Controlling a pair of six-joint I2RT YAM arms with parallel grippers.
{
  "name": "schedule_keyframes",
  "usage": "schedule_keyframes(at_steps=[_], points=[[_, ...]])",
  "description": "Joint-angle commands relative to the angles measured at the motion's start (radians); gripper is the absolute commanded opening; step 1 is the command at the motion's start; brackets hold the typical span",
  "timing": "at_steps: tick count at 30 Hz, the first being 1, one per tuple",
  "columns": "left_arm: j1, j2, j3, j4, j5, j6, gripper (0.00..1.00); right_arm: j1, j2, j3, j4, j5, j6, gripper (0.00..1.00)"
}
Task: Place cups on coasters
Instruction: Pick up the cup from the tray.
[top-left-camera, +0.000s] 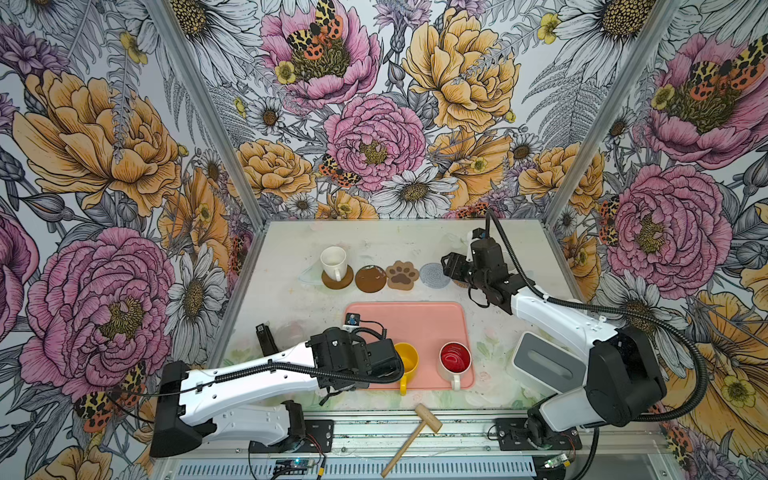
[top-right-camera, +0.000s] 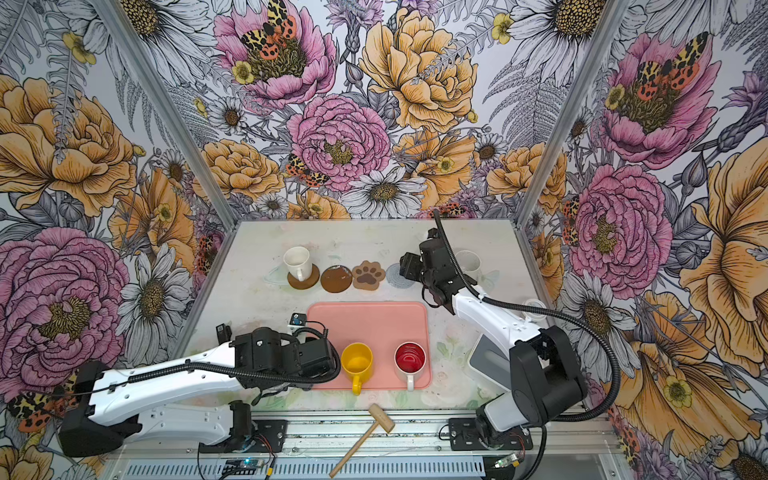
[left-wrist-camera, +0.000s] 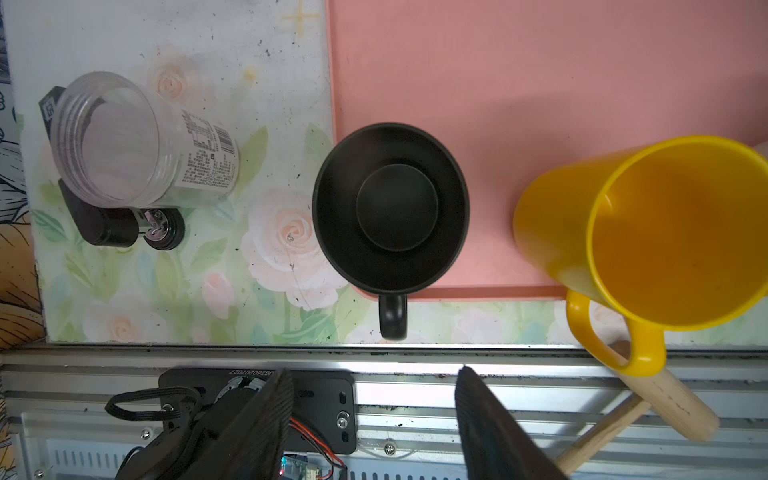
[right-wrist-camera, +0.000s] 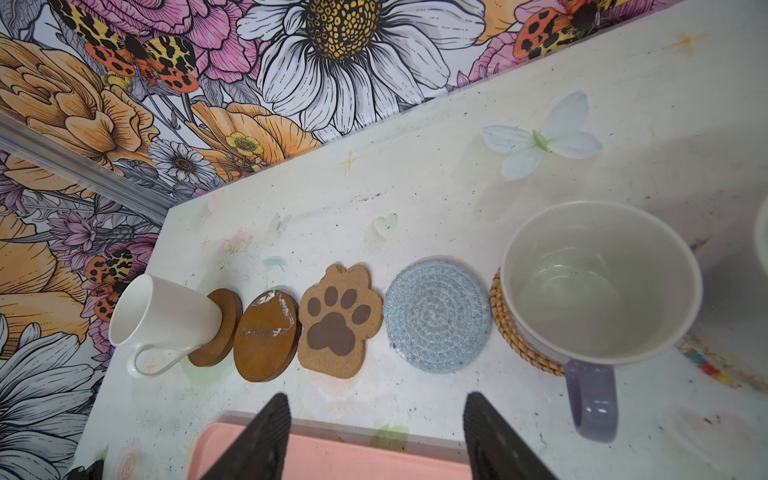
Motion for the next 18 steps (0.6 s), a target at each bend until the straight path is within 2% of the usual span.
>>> schedule_keyframes(at_steps=[1, 10, 18], points=[[-0.006, 0.018, -0.017, -0.010, 0.010, -0.049, 0.66, -0.009, -0.020, -0.011, 0.024, 0.016, 0.003, 0.68], [0.005, 0.080, -0.051, 0.059, 0.036, -0.031, 0.64, -0.021, -0.014, -0.017, 0.024, 0.012, 0.004, 0.68], [0.045, 0.013, -0.178, 0.200, 0.081, -0.065, 0.63, -0.027, -0.011, -0.023, 0.029, 0.007, 0.004, 0.68]])
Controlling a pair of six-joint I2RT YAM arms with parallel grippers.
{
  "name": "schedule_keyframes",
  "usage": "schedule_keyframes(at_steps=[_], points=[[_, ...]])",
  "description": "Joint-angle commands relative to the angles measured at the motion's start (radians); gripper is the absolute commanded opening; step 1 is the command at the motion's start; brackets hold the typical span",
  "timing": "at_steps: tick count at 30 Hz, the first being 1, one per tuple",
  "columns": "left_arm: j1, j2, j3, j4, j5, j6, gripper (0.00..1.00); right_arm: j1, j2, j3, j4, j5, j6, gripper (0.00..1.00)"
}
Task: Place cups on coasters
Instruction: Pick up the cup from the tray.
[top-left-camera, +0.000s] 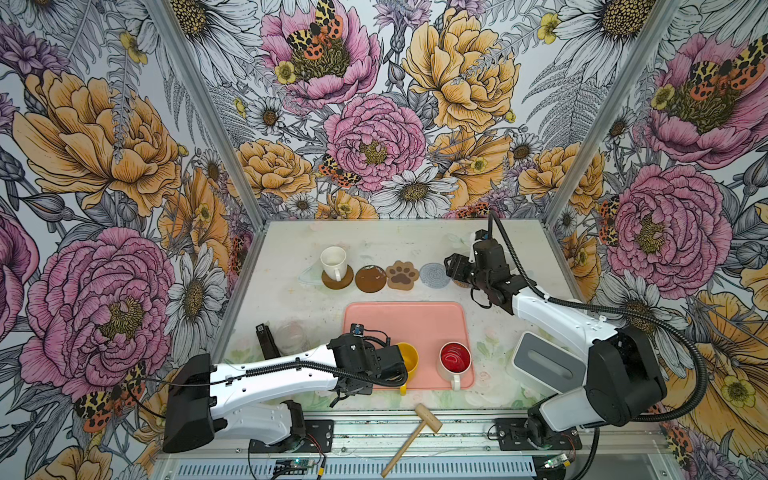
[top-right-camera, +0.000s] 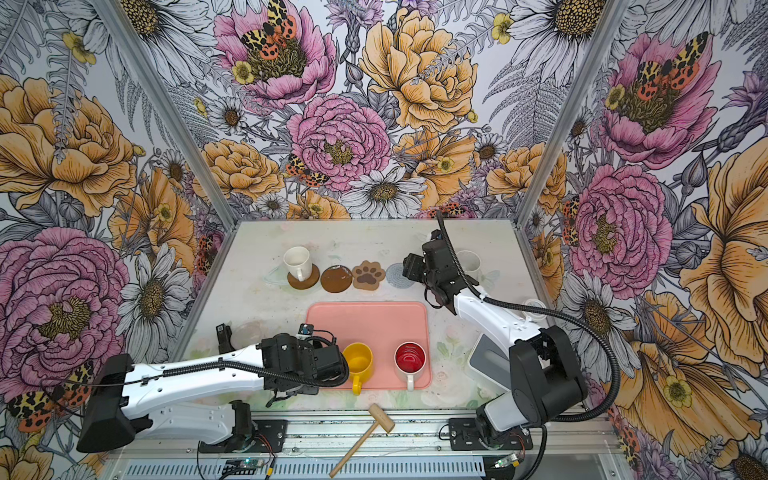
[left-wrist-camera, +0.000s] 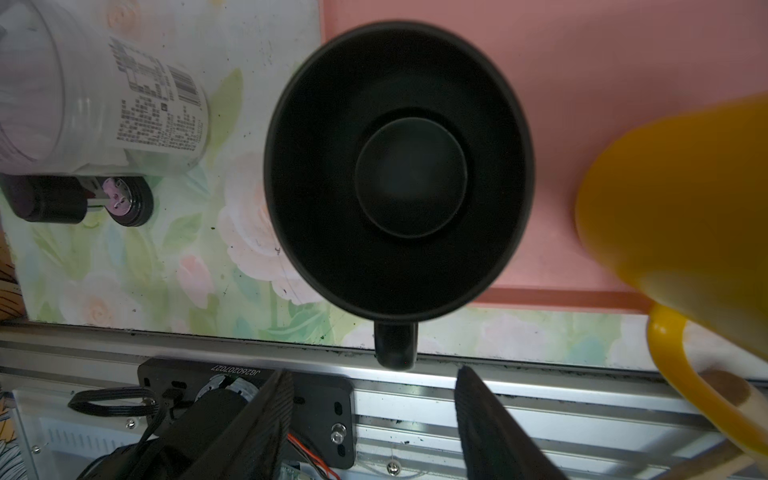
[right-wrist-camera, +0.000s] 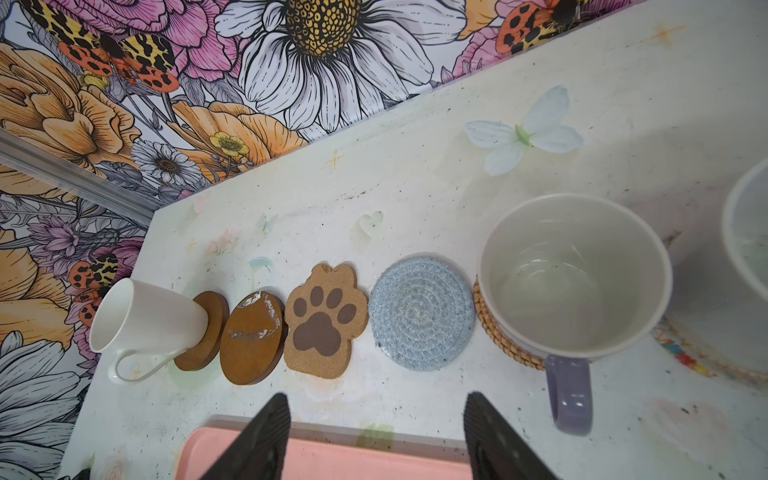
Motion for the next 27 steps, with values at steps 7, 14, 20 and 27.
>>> schedule_keyframes(at_steps=[7, 14, 20, 27], points=[[0.064, -0.108, -0.101, 0.198, 0.017, -0.058, 0.55, -0.011, 0.001, -0.004, 0.032, -0.001, 0.009, 0.69], [0.101, -0.089, -0.126, 0.218, 0.034, -0.029, 0.53, -0.012, 0.000, -0.008, 0.032, 0.001, 0.010, 0.68], [0.128, -0.061, -0.147, 0.254, 0.045, -0.013, 0.49, -0.014, 0.006, -0.006, 0.032, -0.001, 0.010, 0.68], [0.158, -0.049, -0.181, 0.307, 0.068, 0.003, 0.45, -0.018, 0.015, -0.006, 0.034, -0.004, 0.011, 0.68]])
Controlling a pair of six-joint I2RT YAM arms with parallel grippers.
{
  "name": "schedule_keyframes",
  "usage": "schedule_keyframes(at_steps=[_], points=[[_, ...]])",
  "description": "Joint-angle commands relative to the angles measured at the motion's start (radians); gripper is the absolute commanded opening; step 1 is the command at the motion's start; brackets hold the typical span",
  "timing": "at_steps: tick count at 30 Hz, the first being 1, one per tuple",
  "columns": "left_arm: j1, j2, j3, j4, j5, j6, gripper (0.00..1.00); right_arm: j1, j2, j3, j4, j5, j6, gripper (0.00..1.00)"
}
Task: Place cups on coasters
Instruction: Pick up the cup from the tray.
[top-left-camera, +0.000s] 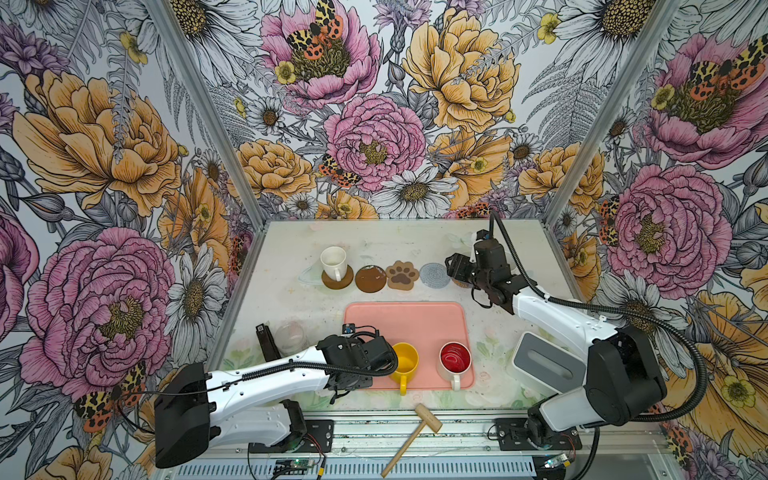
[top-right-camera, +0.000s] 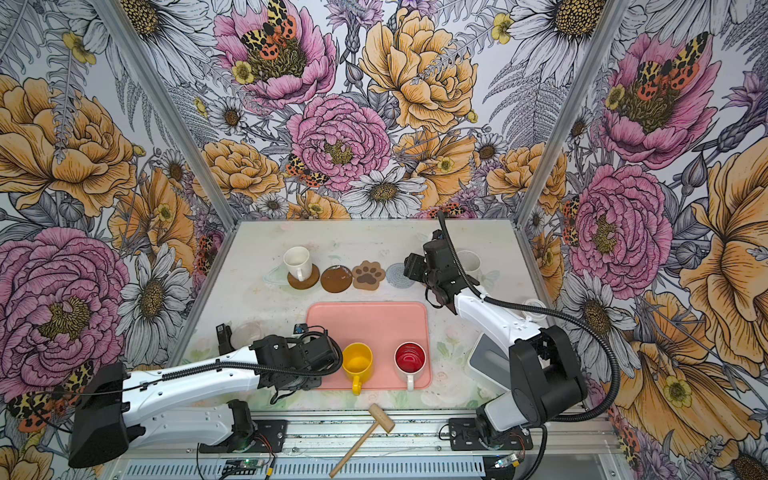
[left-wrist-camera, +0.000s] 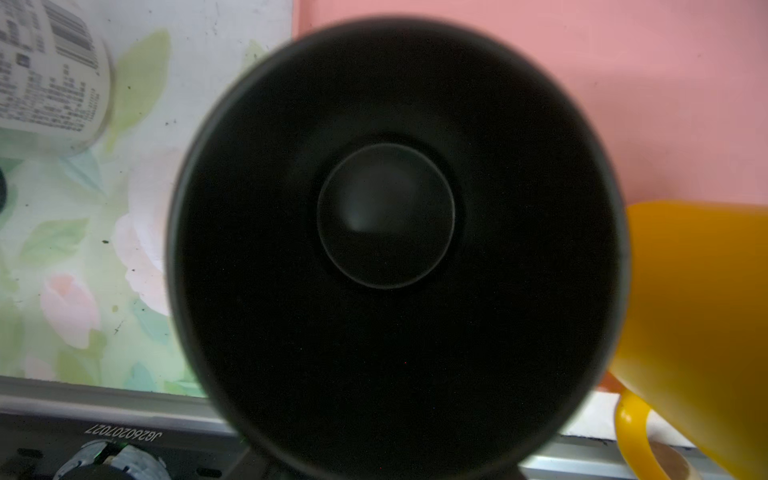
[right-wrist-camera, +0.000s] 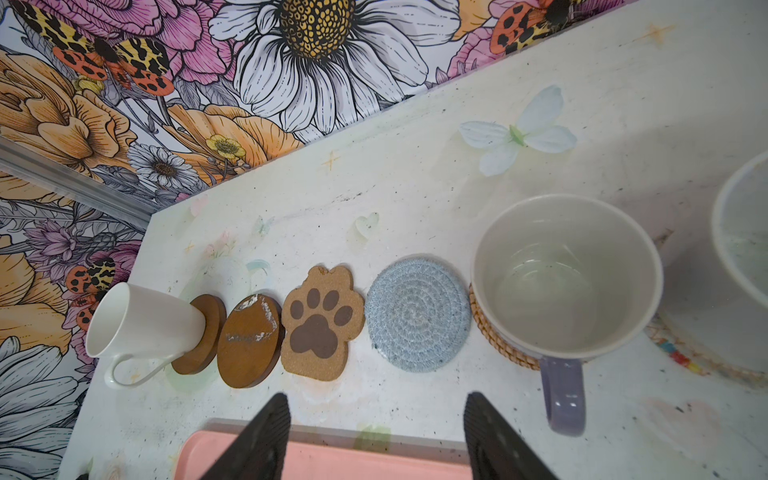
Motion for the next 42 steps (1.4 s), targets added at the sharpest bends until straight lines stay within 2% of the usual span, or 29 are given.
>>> schedule_keyframes(at_steps=[1, 14, 18, 22, 36, 42], points=[[0.023, 0.005, -0.019, 0.036, 0.005, 0.001, 0.45, -0.011, 0.013, -0.006, 0.031, -0.002, 0.007, 0.68], [0.057, 0.030, -0.041, 0.061, 0.028, 0.027, 0.32, -0.015, 0.020, -0.003, 0.034, -0.008, 0.009, 0.68], [0.058, 0.040, -0.040, 0.063, 0.028, 0.028, 0.21, -0.016, 0.019, -0.005, 0.034, -0.007, 0.009, 0.68], [0.060, 0.044, -0.028, 0.060, 0.026, 0.039, 0.00, -0.017, 0.015, -0.008, 0.034, -0.009, 0.009, 0.68], [0.087, 0.060, 0.172, -0.017, -0.077, 0.133, 0.00, -0.027, -0.003, -0.026, 0.034, -0.004, 0.009, 0.68], [0.165, 0.086, 0.265, -0.022, -0.103, 0.228, 0.00, -0.034, -0.011, -0.035, 0.034, -0.005, 0.009, 0.68]])
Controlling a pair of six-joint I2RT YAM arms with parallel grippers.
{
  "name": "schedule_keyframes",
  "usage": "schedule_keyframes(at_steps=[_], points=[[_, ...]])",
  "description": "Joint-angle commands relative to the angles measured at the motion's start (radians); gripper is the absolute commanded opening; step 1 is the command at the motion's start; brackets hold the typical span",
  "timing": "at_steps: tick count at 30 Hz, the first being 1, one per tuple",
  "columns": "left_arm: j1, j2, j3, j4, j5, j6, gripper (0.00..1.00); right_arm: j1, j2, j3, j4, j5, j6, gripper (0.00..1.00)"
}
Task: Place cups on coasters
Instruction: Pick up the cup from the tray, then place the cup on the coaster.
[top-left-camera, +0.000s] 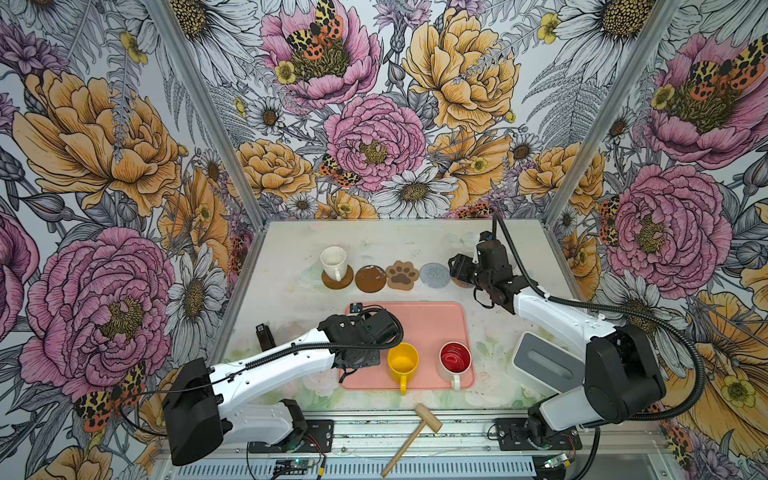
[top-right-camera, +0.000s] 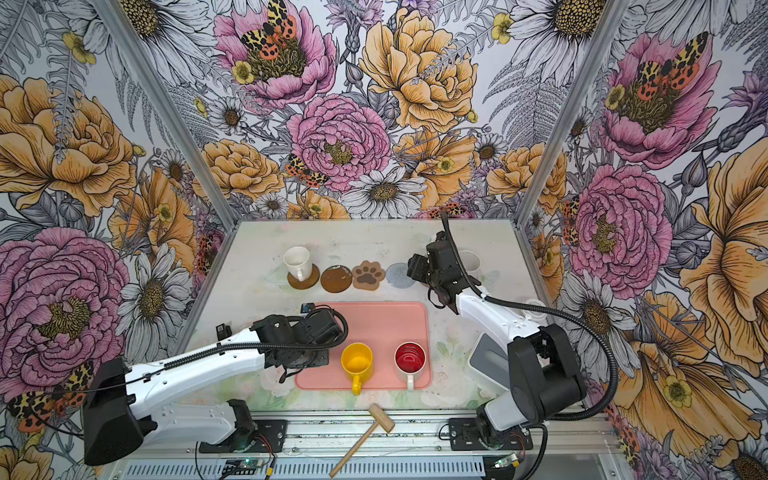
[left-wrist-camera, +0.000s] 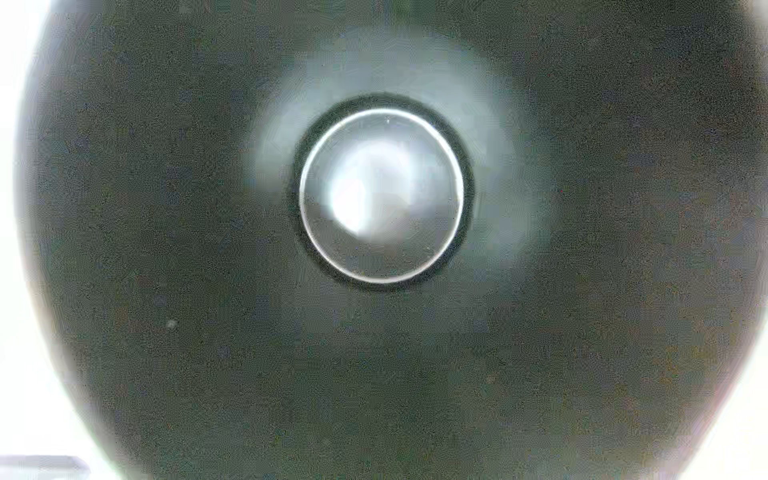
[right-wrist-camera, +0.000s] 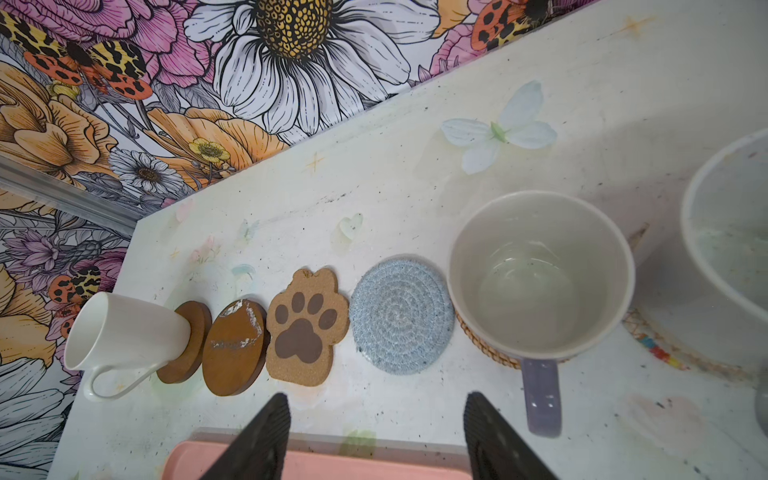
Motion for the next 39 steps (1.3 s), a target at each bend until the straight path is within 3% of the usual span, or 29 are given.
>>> schedule_keyframes(at_steps=[1, 11, 17, 27, 39], points=[[0.052, 0.020, 0.075, 0.002, -0.090, 0.085, 0.00, -0.009, -0.020, -0.018, 0.022, -0.002, 0.007, 0.68], [0.206, 0.219, 0.338, 0.013, -0.138, 0.327, 0.00, -0.022, -0.036, -0.034, 0.022, -0.002, 0.006, 0.68], [0.308, 0.334, 0.430, 0.094, -0.072, 0.437, 0.00, -0.031, -0.047, -0.045, 0.022, -0.007, 0.004, 0.68], [0.408, 0.538, 0.622, 0.164, 0.023, 0.539, 0.00, -0.049, -0.064, -0.063, 0.022, -0.008, 0.002, 0.68], [0.474, 0.682, 0.702, 0.183, 0.078, 0.555, 0.00, -0.068, -0.054, -0.068, 0.022, -0.013, 0.001, 0.68]])
